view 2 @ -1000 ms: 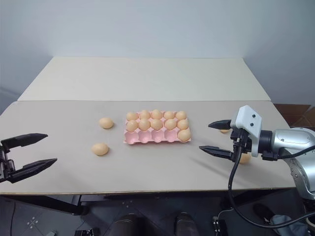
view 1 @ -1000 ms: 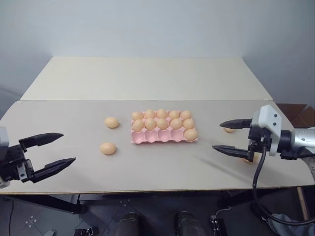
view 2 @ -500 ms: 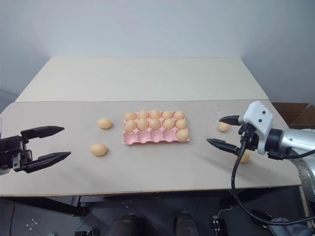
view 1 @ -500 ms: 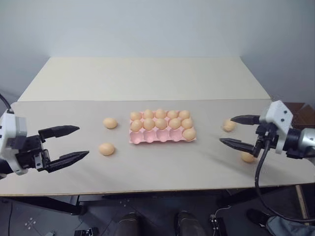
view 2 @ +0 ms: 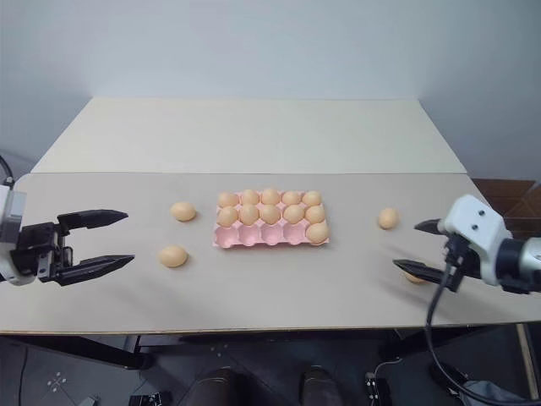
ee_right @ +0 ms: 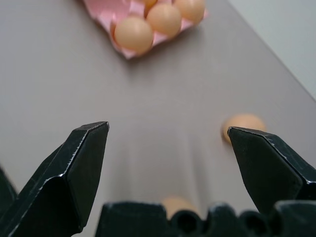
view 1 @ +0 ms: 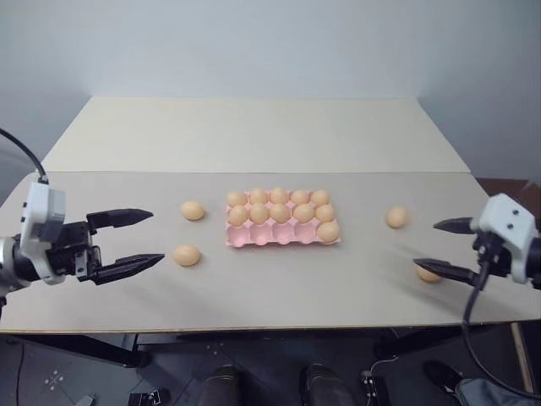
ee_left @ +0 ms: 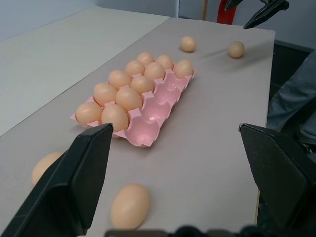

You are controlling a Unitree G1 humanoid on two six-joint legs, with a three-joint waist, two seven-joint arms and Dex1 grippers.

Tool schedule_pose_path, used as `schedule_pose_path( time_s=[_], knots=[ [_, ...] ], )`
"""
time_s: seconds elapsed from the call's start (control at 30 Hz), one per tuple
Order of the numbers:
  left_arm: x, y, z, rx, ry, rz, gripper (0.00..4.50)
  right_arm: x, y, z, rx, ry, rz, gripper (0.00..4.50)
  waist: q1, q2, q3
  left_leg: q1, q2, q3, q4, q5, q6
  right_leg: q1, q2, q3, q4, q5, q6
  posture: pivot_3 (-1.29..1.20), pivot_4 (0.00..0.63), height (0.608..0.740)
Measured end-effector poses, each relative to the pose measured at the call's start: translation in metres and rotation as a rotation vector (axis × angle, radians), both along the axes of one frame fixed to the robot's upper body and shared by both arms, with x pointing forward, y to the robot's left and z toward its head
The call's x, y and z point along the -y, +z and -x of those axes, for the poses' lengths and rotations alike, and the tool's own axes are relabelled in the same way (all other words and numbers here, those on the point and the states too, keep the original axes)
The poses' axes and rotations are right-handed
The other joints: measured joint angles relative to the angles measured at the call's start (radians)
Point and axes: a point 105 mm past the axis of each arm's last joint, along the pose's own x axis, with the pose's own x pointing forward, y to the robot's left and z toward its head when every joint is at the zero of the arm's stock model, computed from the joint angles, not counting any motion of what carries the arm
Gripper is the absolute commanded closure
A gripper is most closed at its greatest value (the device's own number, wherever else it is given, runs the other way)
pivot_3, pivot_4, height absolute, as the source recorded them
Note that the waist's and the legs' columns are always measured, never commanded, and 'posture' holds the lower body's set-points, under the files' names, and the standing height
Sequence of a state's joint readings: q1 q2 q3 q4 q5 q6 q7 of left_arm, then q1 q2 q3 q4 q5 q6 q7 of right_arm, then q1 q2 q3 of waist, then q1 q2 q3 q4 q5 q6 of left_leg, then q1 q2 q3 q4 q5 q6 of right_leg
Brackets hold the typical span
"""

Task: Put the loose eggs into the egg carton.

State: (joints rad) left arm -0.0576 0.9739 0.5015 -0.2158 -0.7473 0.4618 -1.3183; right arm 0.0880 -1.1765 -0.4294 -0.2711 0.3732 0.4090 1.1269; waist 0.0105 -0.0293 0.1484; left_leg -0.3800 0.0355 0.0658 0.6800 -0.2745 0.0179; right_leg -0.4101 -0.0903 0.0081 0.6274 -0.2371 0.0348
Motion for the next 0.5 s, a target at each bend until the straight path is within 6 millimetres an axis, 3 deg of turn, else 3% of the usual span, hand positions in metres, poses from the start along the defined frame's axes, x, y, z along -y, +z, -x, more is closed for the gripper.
schedule_pose_path(
  time_s=[0.1,0.23,0.5],
  knots=[
    [0.002,0.0,0.0,-0.006,-0.023,-0.003,0.08,0.016,-0.006,-0.001,-0.003,0.011,0.093,0.0,-0.009,0.0,0.0,0.004,0.001,0.001,0.0,0.0,0.0,0.002,0.0,0.001,0.0,0.0,0.0,0.0,0.15,0.74],
    [0.002,-0.001,0.0,-0.015,-0.034,-0.004,0.08,0.025,-0.03,-0.004,-0.043,0.06,0.213,0.0,-0.02,0.0,0.0,0.005,0.001,0.001,-0.001,0.0,0.0,0.003,0.001,0.001,0.001,0.0,0.0,0.0,0.15,0.74],
    [0.003,-0.003,0.001,-0.024,-0.038,-0.009,0.08,0.037,-0.058,-0.037,-0.02,0.057,0.339,0.0,-0.025,0.0,0.001,0.006,0.0,0.002,-0.001,0.0,0.0,0.002,0.0,0.004,0.001,0.0,0.001,0.0,0.15,0.74]
  ],
)
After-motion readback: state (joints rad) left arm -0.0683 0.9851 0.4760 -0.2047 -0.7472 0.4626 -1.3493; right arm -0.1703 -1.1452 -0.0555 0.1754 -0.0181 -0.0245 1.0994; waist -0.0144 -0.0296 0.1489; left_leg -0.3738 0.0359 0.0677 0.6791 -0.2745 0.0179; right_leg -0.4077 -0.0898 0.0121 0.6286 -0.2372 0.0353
